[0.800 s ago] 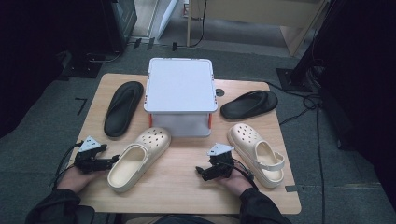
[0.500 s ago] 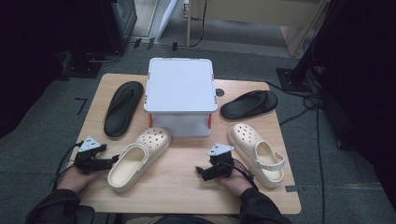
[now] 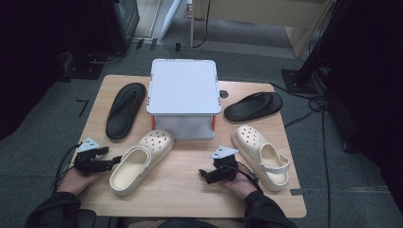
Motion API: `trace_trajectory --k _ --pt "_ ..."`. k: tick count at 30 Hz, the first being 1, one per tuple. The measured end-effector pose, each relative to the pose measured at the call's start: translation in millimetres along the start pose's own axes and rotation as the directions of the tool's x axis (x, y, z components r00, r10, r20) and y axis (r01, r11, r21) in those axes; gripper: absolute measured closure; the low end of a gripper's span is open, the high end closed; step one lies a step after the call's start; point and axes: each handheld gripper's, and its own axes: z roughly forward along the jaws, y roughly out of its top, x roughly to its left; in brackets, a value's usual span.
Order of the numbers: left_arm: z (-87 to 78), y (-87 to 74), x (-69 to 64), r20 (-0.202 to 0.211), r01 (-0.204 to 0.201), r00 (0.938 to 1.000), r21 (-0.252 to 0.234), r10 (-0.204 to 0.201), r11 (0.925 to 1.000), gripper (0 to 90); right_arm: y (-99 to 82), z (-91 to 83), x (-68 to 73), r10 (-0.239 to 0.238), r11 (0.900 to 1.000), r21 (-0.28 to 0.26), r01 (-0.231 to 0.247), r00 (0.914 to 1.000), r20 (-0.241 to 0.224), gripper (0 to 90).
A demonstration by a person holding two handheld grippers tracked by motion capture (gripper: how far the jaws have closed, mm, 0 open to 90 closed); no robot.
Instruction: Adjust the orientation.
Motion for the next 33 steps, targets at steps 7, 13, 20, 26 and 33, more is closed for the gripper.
trace_trajectory --k 7,13,20,26,33 --pt "-21.2 26.4 -4.4 0.032 -0.069 0.9971 -0.03 0.069 0.9972 28.7 3.5 -5.2 2.5 -0.004 0.9999 0.011 0.004 0.9987 -0.051 20.5" --pt "-37.2 49.4 -21.0 0.151 -0.17 0.9729 -0.047 0.175 0.9843 28.1 5.1 -4.9 6.5 -0.028 0.9993 0.023 0.03 0.998 -0.057 20.6" --pt "-25.4 54.2 -36.2 0.235 -0.235 0.9447 -0.001 0.229 0.972 30.5 7.6 -9.4 2.3 -0.01 0.9999 -0.01 0.01 0.999 -0.044 21.3" --pt "-6.8 55.7 -42.1 0.268 -0.251 0.9335 0.011 0.239 0.968 44.7 9.1 -12.5 0.8 -0.003 0.9994 -0.034 0.001 0.9995 -0.033 22.0" --pt "4.7 57.2 -52.5 0.213 -0.284 0.9373 0.011 0.276 0.9586 59.5 9.9 -15.0 -0.6 0.007 0.9987 -0.05 -0.008 0.9996 -0.027 22.3"
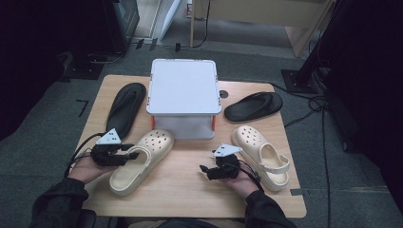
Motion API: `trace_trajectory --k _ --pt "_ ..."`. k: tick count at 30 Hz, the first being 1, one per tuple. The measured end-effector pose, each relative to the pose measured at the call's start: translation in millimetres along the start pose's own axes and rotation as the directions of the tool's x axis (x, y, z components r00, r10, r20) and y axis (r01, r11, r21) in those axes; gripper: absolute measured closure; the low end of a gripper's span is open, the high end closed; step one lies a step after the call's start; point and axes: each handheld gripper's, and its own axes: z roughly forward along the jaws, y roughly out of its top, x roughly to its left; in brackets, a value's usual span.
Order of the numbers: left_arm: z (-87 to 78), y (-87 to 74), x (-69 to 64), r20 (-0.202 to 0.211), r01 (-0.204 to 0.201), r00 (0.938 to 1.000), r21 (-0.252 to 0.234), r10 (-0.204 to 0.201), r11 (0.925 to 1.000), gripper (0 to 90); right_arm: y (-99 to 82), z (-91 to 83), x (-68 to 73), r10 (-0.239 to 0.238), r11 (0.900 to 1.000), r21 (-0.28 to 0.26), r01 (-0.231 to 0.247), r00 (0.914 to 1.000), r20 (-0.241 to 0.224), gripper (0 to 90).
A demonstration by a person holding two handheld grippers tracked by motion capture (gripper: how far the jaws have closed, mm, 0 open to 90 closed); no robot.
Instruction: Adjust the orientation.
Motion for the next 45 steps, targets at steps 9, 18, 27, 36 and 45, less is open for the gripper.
trace_trajectory --k 9,18,27,36,45 --pt "-6.1 -2.6 -5.2 -0.093 -0.027 0.9954 -0.031 0.024 0.9992 73.0 0.3 0.0 -0.2 0.0 1.0 0.0 0.0 1.0 0.005 23.2" --pt "-12.5 8.0 -3.3 -0.101 0.056 0.9927 -0.103 -0.066 0.9931 75.8 0.3 -0.6 -0.6 0.004 1.0 -0.002 -0.004 1.0 0.002 23.6" --pt "-4.7 38.4 -15.1 -0.2 0.013 0.9787 -0.162 -0.046 0.9867 76.3 0.5 -1.3 -1.1 0.005 1.0 -0.006 -0.005 1.0 0.004 24.0" --pt "30.3 61.0 -16.1 -0.275 0.01 0.96 -0.143 -0.05 0.9897 75.7 1.8 -1.1 -0.2 0.003 0.9997 -0.025 -0.003 1.0 0.007 25.6" --pt "45.1 70.8 -28.2 -0.311 0.009 0.9486 -0.152 -0.057 0.9883 75.5 9.6 -0.7 6.2 0.007 0.9959 -0.091 -0.007 1.0 0.005 27.4"
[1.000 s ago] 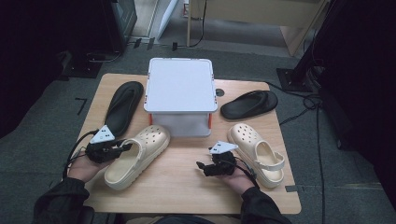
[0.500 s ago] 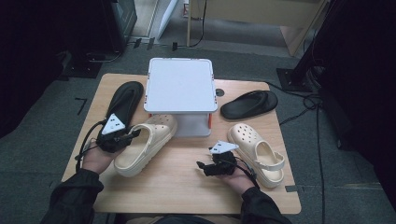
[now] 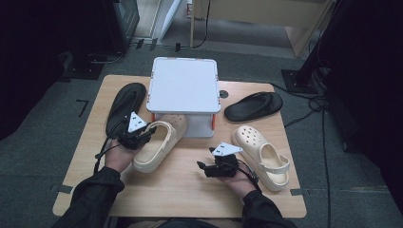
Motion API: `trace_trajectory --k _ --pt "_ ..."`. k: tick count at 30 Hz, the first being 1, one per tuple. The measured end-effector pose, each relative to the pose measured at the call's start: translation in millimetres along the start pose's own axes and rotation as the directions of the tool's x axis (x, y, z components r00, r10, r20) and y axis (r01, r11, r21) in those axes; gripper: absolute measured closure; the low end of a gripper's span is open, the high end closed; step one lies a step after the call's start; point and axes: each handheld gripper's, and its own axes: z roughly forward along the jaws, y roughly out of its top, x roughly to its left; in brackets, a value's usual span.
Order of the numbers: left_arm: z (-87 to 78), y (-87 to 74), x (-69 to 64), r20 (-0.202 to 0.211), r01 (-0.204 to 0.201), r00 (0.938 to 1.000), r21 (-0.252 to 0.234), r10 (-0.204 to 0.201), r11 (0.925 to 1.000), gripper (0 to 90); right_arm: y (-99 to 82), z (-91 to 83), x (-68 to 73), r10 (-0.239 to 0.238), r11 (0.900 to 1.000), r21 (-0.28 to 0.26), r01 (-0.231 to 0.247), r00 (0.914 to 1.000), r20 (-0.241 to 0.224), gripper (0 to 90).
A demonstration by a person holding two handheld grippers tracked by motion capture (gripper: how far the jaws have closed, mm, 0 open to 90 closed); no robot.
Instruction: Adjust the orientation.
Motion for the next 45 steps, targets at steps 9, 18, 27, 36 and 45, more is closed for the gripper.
trace_trajectory --k 9,18,27,36,45 --pt "18.0 -3.9 -1.0 0.026 0.033 0.9991 0.028 -0.033 0.9991 73.7 10.1 12.6 11.3 -0.009 0.9998 -0.016 0.008 0.9998 -0.018 28.1" --pt "12.6 -3.1 8.3 0.148 0.065 0.9863 0.052 -0.072 0.9966 53.8 25.9 17.6 25.3 -0.008 0.9994 -0.034 0.006 0.999 -0.043 29.5" --pt "-17.3 0.4 26.5 0.218 0.075 0.9722 0.05 -0.084 0.9959 45.0 51.9 20.7 29.9 0.056 0.9937 -0.096 -0.059 0.998 -0.031 32.8" --pt "-49.8 31.3 51.1 0.249 0.055 0.967 -0.006 -0.052 0.9985 44.3 74.2 33.3 37.8 0.099 0.9866 -0.127 -0.102 0.9946 -0.031 35.3" --pt "-51.7 63.2 69.2 0.277 0.047 0.9602 -0.033 -0.036 0.9984 50.3 80.3 47.9 45.2 0.154 0.9796 -0.131 -0.152 0.9881 0.002 37.0"
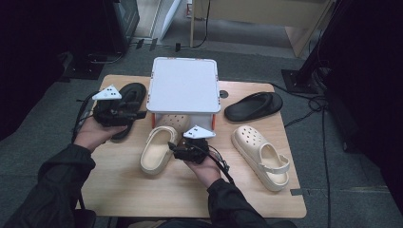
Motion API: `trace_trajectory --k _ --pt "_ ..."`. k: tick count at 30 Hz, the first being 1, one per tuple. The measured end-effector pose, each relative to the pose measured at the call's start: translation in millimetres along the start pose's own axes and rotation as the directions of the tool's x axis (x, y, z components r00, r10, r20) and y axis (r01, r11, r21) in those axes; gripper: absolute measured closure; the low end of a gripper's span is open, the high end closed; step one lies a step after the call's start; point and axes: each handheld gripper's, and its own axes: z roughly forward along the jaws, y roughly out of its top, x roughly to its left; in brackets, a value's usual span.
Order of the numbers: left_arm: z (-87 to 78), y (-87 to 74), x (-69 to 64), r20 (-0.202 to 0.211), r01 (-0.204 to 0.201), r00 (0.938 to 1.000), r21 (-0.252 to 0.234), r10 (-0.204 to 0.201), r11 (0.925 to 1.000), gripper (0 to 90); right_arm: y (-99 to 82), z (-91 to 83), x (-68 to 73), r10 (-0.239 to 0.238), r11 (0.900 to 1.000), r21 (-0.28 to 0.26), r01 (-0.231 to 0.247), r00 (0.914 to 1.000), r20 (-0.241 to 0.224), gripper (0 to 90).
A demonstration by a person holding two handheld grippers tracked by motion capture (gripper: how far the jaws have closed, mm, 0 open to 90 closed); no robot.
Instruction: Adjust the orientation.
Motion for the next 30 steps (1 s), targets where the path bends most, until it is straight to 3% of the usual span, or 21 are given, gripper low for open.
trace_trajectory --k 5,11,14,16,19,22,24,27,30 --pt "14.7 22.3 10.0 0.018 -0.018 0.9997 -0.015 0.019 0.9997 58.9 -6.0 9.3 4.2 0.005 0.9995 0.031 -0.006 0.9997 0.024 38.9" --pt "39.8 29.2 15.2 0.026 -0.042 0.9988 0.017 0.041 0.999 64.6 -9.5 18.8 10.4 0.005 0.9995 0.032 -0.007 0.999 0.045 41.3" --pt "47.9 28.3 16.0 0.024 -0.044 0.9988 0.046 0.043 0.998 65.0 -9.5 20.3 9.7 0.021 0.9991 0.037 -0.022 0.9993 0.032 47.1" --pt "50.3 27.4 15.9 0.025 -0.047 0.9986 0.044 0.046 0.9979 65.6 -8.1 17.7 5.8 0.034 0.9984 0.044 -0.035 0.9992 0.018 56.3" --pt "50.5 27.8 17.5 0.027 -0.036 0.999 0.045 0.035 0.9983 66.7 -5.2 11.7 -0.2 0.024 0.9988 0.042 -0.024 0.9996 0.014 64.6" --pt "50.6 27.7 17.4 0.026 -0.039 0.999 0.045 0.037 0.9982 67.7 -2.3 6.8 -3.1 0.0 0.9995 0.033 -0.001 0.9992 0.039 68.4" --pt "50.8 27.8 17.0 0.027 -0.035 0.9991 0.045 0.033 0.9984 67.6 -1.1 5.2 -6.1 -0.004 0.9998 0.021 0.003 0.9985 0.055 69.1" --pt "51.0 27.8 16.9 0.028 -0.036 0.999 0.046 0.035 0.9983 67.6 -1.5 5.8 -9.6 0.028 0.9993 0.025 -0.028 0.9996 0.004 58.9" --pt "51.1 27.9 16.5 0.025 -0.039 0.999 0.047 0.038 0.9981 67.6 -1.8 0.4 -4.0 0.014 0.9999 0.007 -0.014 0.9998 -0.015 57.0"
